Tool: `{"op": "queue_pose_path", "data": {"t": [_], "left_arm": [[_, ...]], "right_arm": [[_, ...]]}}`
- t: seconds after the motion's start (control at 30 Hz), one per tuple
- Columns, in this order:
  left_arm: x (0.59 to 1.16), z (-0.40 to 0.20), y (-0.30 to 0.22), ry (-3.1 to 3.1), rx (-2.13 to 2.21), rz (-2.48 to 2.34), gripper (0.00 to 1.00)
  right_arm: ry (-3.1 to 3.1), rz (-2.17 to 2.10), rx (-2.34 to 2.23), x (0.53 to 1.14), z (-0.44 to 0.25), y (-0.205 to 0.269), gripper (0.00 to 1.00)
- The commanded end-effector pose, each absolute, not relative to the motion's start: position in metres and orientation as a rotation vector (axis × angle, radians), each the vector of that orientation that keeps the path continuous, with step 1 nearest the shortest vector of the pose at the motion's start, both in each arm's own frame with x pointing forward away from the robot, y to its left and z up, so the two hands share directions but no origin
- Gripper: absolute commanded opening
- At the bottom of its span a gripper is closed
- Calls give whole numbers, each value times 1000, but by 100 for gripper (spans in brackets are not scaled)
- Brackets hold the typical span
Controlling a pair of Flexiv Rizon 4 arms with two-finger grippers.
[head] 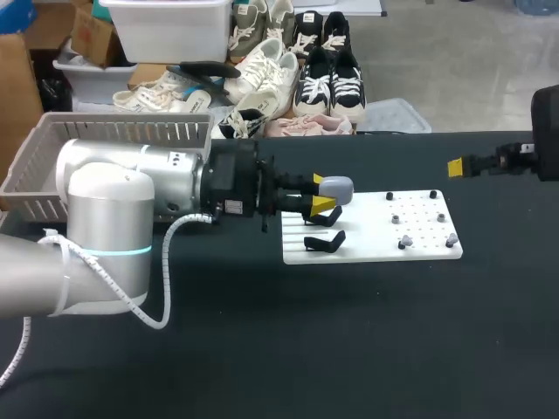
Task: Pick up each earbud case from the left stands, insert the matching earbuds, close the lid, and place the case in the box.
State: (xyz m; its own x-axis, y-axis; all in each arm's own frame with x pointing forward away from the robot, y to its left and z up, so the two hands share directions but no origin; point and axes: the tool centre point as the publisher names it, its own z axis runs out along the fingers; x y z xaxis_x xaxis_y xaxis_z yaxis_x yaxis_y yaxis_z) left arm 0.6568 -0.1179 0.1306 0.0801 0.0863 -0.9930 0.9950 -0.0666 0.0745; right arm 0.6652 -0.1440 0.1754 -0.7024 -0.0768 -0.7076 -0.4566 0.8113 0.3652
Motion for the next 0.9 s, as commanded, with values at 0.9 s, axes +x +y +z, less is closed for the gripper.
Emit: {"op": "queue_pose_path", "data": {"t": [0.9], "left_arm": [[637, 110, -117, 1215, 1399, -1152, 0]], "right_arm": [[2293, 491, -609, 611, 163, -60, 100]]}}
